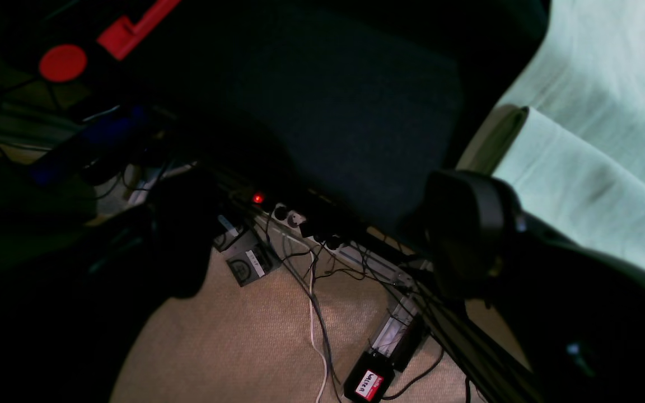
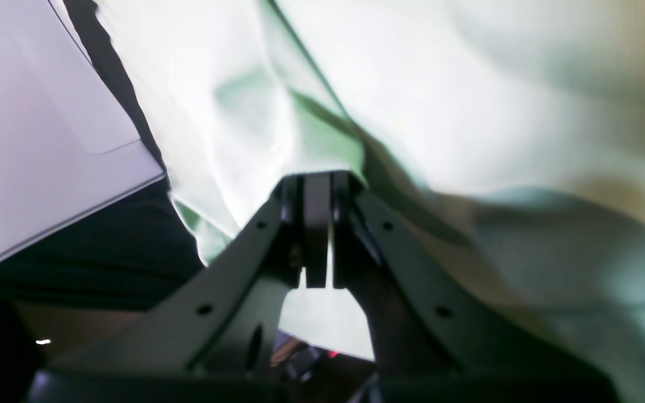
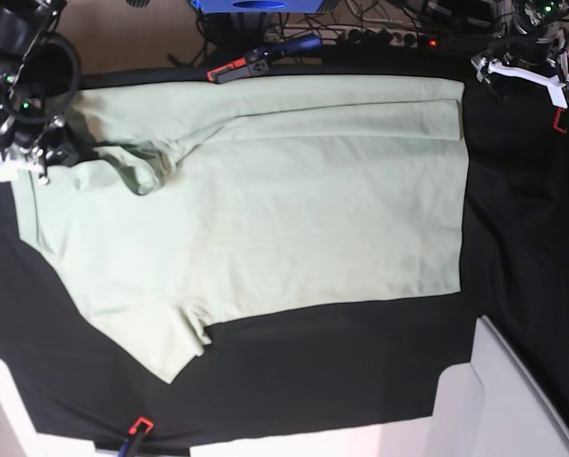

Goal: Fold the T-shirt properly
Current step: 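Fold the held sleeve inward across the shirt body with the right gripper, then release the sleeve and move the right gripper along the shirt side toward the hem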

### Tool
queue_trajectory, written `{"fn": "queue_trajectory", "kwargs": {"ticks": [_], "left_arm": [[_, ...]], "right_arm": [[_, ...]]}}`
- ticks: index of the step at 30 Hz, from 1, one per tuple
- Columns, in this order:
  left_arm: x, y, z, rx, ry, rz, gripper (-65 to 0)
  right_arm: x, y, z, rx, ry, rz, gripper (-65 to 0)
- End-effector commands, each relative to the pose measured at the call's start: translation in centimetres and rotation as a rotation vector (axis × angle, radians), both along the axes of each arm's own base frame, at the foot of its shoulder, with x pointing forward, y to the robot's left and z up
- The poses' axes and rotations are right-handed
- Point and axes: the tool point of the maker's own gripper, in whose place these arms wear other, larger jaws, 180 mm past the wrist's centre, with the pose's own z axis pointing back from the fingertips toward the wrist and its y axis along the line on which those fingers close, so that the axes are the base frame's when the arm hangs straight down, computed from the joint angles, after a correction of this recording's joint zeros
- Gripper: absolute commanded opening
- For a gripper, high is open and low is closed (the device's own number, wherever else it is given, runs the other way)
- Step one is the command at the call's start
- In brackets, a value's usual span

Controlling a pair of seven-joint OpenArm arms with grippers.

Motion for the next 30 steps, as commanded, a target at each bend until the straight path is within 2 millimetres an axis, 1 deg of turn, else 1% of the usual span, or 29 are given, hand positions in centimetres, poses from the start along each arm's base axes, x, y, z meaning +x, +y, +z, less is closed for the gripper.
{"fn": "queue_trajectory", "kwargs": {"ticks": [1, 8, 11, 12, 14, 16, 18, 19, 22, 24, 27, 28, 30], "left_arm": [[0.3, 0.5, 0.9, 0.027, -0.02, -0.008, -8.6], [0.4, 0.4, 0.8, 0.024, -0.02, -0.011, -8.6], [0.3, 0.5, 0.8, 0.026, -0.02, -0.009, -8.6], [0.3, 0.5, 0.8, 0.026, -0.02, -0.009, -8.6], [0.4, 0.5, 0.8, 0.025, -0.02, -0.01, -8.6], [0.4, 0.4, 0.8, 0.024, -0.02, -0.011, -8.6], [0.4, 0.4, 0.8, 0.024, -0.02, -0.011, -8.6], [0.4, 0.4, 0.8, 0.024, -0.022, -0.011, -8.6], [0.4, 0.4, 0.8, 0.024, -0.022, -0.011, -8.6], [0.4, 0.4, 0.8, 0.024, -0.022, -0.011, -8.6], [0.4, 0.4, 0.8, 0.024, -0.022, -0.011, -8.6], [0.4, 0.4, 0.8, 0.024, -0.022, -0.011, -8.6], [0.4, 0.4, 0.8, 0.024, -0.022, -0.011, -8.6]], "right_arm": [[1.4, -0.8, 1.0, -0.024, -0.039, 0.003, -64.9], [3.1, -1.2, 1.2, -0.097, -0.022, 0.061, -64.9], [3.4, -1.5, 1.3, -0.094, -0.012, 0.046, -64.9], [3.6, -2.1, 1.7, -0.096, 0.002, 0.034, -64.9], [3.8, -2.7, 2.6, -0.098, 0.015, 0.033, -64.9], [4.6, -3.2, 4.3, -0.135, -0.025, 0.056, -64.9], [5.0, -3.8, 5.6, -0.173, -0.06, 0.061, -64.9], [5.0, -3.9, 6.0, -0.188, -0.068, 0.064, -65.0], [4.4, -4.4, 6.4, -0.225, -0.074, 0.067, -65.0], [2.9, -4.5, 5.8, -0.23, -0.048, 0.068, -65.0], [-0.3, -4.7, 4.2, -0.231, 0.015, 0.045, -65.0], [-1.1, -4.5, 3.6, -0.23, 0.028, 0.033, -65.0], [-2.7, -4.9, 2.8, -0.25, 0.053, 0.014, -65.0]]}}
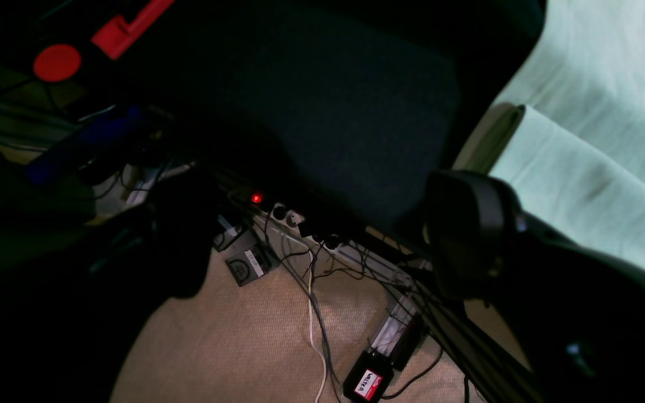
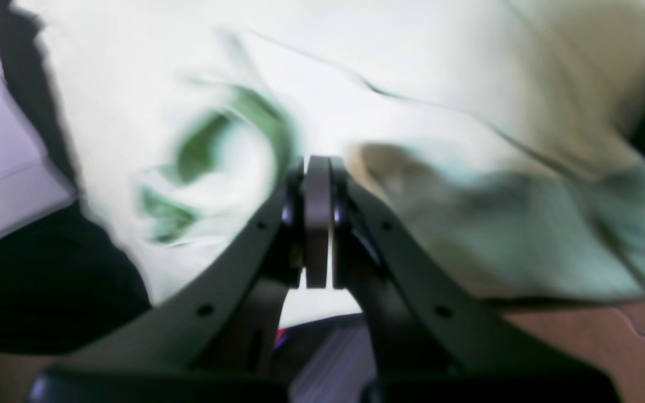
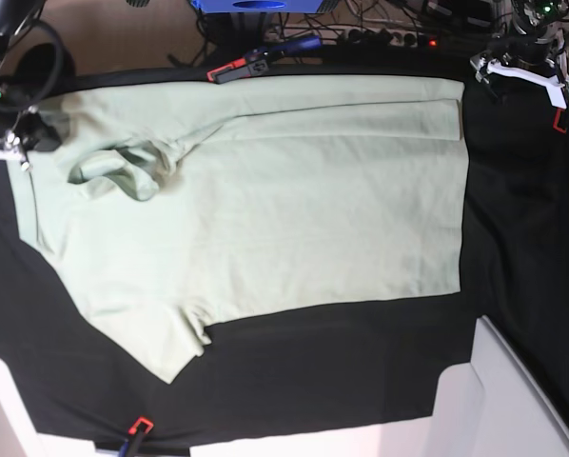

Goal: Fold the T-shirt properly
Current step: 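Release the sleeve and move the right gripper along the shirt side toward the hem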

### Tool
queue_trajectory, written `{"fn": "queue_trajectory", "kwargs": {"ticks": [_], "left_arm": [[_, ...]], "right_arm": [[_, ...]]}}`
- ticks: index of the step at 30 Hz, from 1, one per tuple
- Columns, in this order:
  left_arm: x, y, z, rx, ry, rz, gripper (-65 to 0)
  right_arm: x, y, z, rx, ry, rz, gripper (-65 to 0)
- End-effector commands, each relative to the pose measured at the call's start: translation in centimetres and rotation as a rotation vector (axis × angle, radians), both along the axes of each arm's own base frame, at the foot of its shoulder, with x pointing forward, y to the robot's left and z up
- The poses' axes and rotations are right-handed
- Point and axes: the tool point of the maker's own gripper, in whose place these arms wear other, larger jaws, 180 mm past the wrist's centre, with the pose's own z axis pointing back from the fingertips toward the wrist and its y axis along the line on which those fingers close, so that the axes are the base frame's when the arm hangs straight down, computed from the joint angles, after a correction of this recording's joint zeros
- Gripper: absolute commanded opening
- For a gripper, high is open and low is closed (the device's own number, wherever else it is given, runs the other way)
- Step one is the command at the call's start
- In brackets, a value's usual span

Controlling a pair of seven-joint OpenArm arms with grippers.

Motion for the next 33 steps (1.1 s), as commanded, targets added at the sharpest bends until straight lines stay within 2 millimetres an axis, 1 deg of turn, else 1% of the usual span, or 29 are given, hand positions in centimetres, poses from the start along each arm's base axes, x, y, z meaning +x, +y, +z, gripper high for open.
{"fn": "queue_trajectory", "kwargs": {"ticks": [1, 3, 6, 10, 16, 18, 20, 21, 23, 25, 26, 28, 30, 32, 33], "left_arm": [[0.4, 0.6, 0.9, 0.027, -0.022, -0.008, -8.6], [0.4, 0.6, 0.9, 0.027, -0.022, -0.008, -8.6], [1.0, 0.6, 1.0, 0.029, -0.036, -0.009, -8.6], [1.0, 0.6, 1.0, 0.03, -0.036, -0.01, -8.6], [1.0, 0.9, 1.2, 0.037, -0.038, -0.007, -8.6], [1.2, 0.9, 1.3, 0.037, -0.041, -0.007, -8.6], [1.2, 0.9, 1.3, 0.037, -0.043, -0.007, -8.6], [1.2, 0.9, 1.3, 0.038, -0.044, -0.007, -8.6], [1.5, 1.0, 1.4, 0.042, -0.051, -0.008, -8.6], [2.7, 1.4, 1.9, 0.051, -0.075, -0.014, -8.6], [3.1, 1.6, 2.1, 0.056, -0.082, -0.017, -8.6], [3.7, 2.0, 2.6, 0.072, -0.096, -0.028, -8.6], [5.6, 2.7, 3.6, 0.092, -0.133, -0.043, -8.6], [7.1, 3.5, 4.2, 0.105, -0.16, -0.047, -8.6], [7.8, 3.8, 4.6, 0.114, -0.174, -0.051, -8.6]], "right_arm": [[0.6, -1.3, 0.8, -0.036, -0.035, -0.009, -65.0], [-0.3, -1.6, 0.4, -0.051, -0.022, -0.024, -65.0], [-1.3, -1.9, -0.1, -0.066, -0.007, -0.035, -65.0], [-2.5, -2.5, -0.5, -0.09, 0.007, -0.052, -65.0], [-5.2, -2.3, -2.3, -0.068, 0.073, -0.077, -65.0], [-5.3, -2.6, -2.0, -0.083, 0.067, -0.074, -65.0], [-4.4, -2.9, -0.8, -0.112, 0.03, -0.058, -65.0], [-4.2, -3.3, 0.2, -0.139, 0.01, -0.045, -65.0], [-3.0, -3.6, 2.6, -0.197, -0.046, -0.001, -65.0], [-1.6, -3.5, 5.0, -0.25, -0.102, 0.054, -65.0], [-0.8, -3.9, 6.2, -0.28, -0.126, 0.079, -64.9], [1.5, -4.9, 8.1, -0.33, -0.175, 0.114, -64.9], [3.7, -5.7, 9.5, -0.374, -0.213, 0.16, -64.7], [6.3, -6.0, 10.6, -0.402, -0.249, 0.205, -64.7], [7.5, -6.2, 10.8, -0.411, -0.263, 0.218, -64.7]]}}
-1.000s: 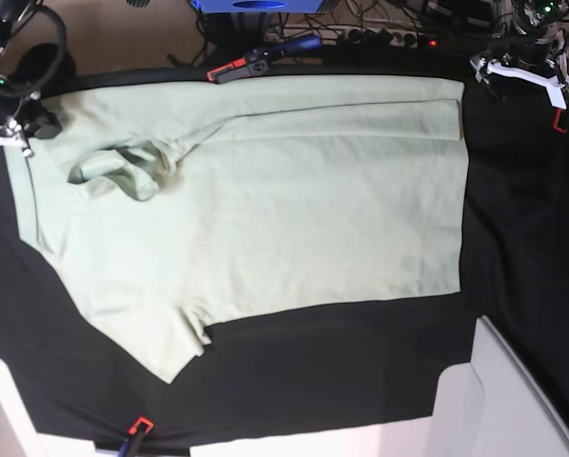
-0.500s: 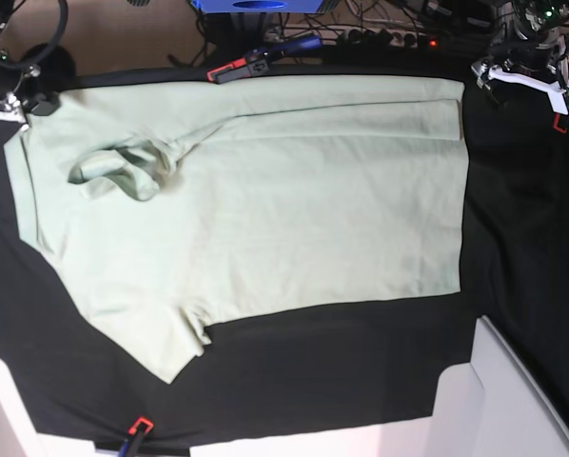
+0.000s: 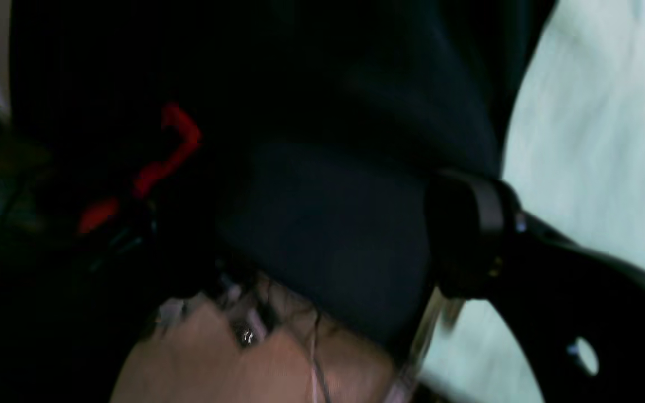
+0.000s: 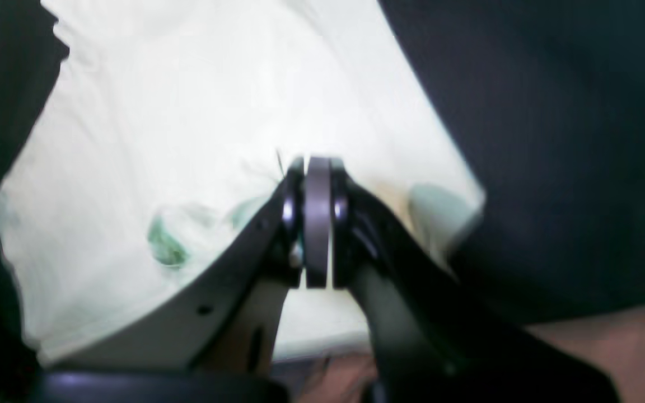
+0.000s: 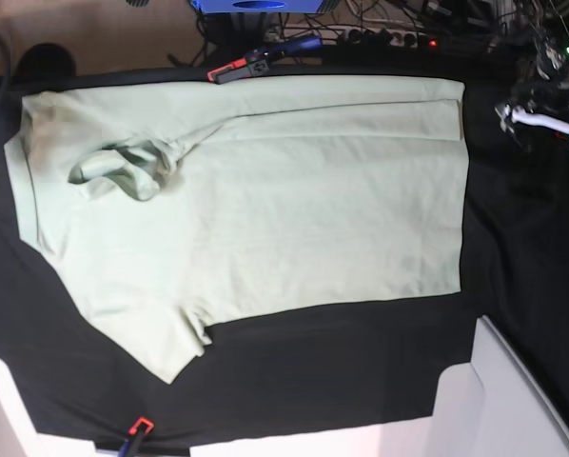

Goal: Fold the T-shirt properly
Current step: 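Release the sleeve and move the right gripper along the shirt side toward the hem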

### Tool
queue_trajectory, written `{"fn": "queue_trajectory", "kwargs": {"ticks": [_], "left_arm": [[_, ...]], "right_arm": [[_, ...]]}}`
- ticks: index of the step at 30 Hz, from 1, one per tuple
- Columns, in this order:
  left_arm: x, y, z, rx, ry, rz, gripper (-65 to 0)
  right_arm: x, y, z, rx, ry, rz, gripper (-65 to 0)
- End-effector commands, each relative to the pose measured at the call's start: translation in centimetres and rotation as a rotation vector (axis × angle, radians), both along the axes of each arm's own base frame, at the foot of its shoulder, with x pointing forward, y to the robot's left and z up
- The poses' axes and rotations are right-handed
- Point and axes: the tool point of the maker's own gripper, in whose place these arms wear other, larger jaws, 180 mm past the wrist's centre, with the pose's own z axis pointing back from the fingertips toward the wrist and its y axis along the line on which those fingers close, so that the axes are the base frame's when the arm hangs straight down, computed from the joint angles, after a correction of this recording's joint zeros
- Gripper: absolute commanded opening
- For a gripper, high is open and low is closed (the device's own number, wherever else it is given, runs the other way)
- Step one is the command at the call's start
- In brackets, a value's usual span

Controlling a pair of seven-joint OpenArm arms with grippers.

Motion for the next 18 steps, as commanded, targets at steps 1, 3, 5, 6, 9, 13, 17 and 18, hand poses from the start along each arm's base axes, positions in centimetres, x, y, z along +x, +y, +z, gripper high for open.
{"fn": "queue_trajectory", "kwargs": {"ticks": [1, 3, 5, 6, 9, 13, 17, 18], "left_arm": [[1.3, 0.8, 1.5, 0.036, -0.045, -0.019, -8.6], [2.8, 1.3, 2.2, 0.045, -0.072, -0.024, -8.6], [4.1, 1.9, 2.3, 0.038, -0.094, -0.014, -8.6], [4.6, 2.3, 2.3, 0.038, -0.097, -0.011, -8.6], [6.5, 2.1, 1.5, 0.025, -0.08, -0.053, -8.6], [8.7, 0.7, 0.1, 0.039, -0.008, -0.186, -8.6], [11.0, 0.9, -1.6, 0.015, 0.035, -0.21, -8.6], [11.4, 1.2, -2.2, 0.002, 0.047, -0.198, -8.6]], "right_arm": [[1.8, -0.6, 1.1, -0.019, -0.045, 0.014, -64.7], [4.3, -1.2, 1.1, -0.033, -0.064, 0.024, -64.7], [6.7, -1.6, 0.3, -0.049, -0.065, 0.04, -64.6], [8.0, -1.8, 0.1, -0.063, -0.07, 0.047, -64.6], [10.5, -1.6, -1.5, -0.097, -0.048, 0.078, -64.6], [12.9, -1.4, -2.9, -0.121, -0.029, 0.096, -56.7], [14.6, -1.0, -3.9, -0.111, -0.063, 0.156, -34.2], [14.9, -0.9, -4.2, -0.107, -0.067, 0.168, -29.3]]}}
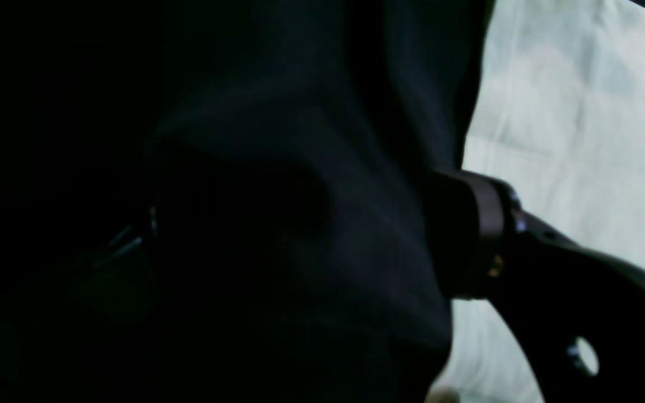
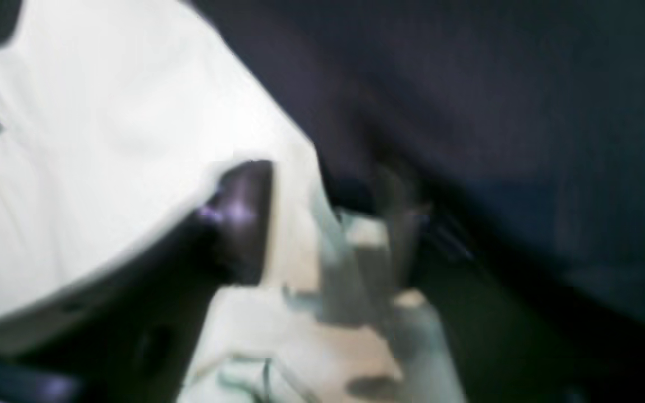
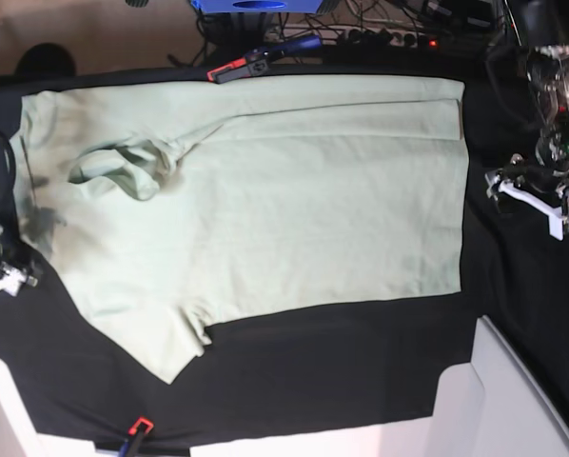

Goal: Fold the T-shirt properly
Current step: 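Release the sleeve and move the right gripper along the shirt side toward the hem, then move the left gripper along the shirt side down to the hem corner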

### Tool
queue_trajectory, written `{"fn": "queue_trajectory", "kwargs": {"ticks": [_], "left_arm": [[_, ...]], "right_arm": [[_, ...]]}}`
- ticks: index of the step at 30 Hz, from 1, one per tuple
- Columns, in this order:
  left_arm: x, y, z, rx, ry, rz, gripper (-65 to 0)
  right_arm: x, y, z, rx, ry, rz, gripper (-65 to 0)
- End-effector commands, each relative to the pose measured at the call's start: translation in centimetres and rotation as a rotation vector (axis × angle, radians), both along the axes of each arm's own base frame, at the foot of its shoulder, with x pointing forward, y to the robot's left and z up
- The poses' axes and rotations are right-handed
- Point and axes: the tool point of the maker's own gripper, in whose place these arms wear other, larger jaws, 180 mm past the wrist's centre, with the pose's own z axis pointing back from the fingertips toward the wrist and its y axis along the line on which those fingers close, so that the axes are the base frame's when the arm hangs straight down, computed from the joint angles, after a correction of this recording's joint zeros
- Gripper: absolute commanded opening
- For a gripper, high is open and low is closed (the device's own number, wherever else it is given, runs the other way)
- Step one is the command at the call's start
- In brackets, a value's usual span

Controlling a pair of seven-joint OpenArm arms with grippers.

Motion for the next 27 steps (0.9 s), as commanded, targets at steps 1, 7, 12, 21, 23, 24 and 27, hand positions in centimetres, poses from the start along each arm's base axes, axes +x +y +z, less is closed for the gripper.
{"fn": "queue_trajectory", "kwargs": {"ticks": [1, 7, 12, 21, 23, 24, 27], "left_arm": [[1.0, 1.5, 0.9, 0.027, -0.02, 0.014, -8.6], [3.8, 1.2, 0.2, 0.022, 0.013, -0.026, -8.6], [6.5, -0.7, 1.0, 0.026, -0.012, -0.09, -8.6], [7.2, -2.0, 0.8, -0.004, -0.027, -0.091, -8.6], [6.9, -1.9, 0.6, -0.005, -0.021, -0.089, -8.6], [6.4, -1.8, 0.2, -0.005, -0.009, -0.086, -8.6], [6.0, -1.6, -0.3, -0.01, 0.007, -0.078, -8.6]], "right_arm": [[2.2, -1.0, 2.2, -0.01, -0.077, 0.002, -23.5], [2.9, -0.4, 0.2, -0.006, -0.085, 0.03, -4.5], [2.6, 3.1, -2.0, 0.001, -0.068, 0.098, -4.2], [3.5, 6.8, -2.5, 0.032, -0.075, 0.147, -4.2], [3.5, 6.7, -2.5, 0.03, -0.076, 0.145, -4.4], [3.5, 6.5, -2.4, 0.028, -0.077, 0.143, -4.4], [4.0, 6.1, -2.0, 0.015, -0.106, 0.134, -8.0]]}}
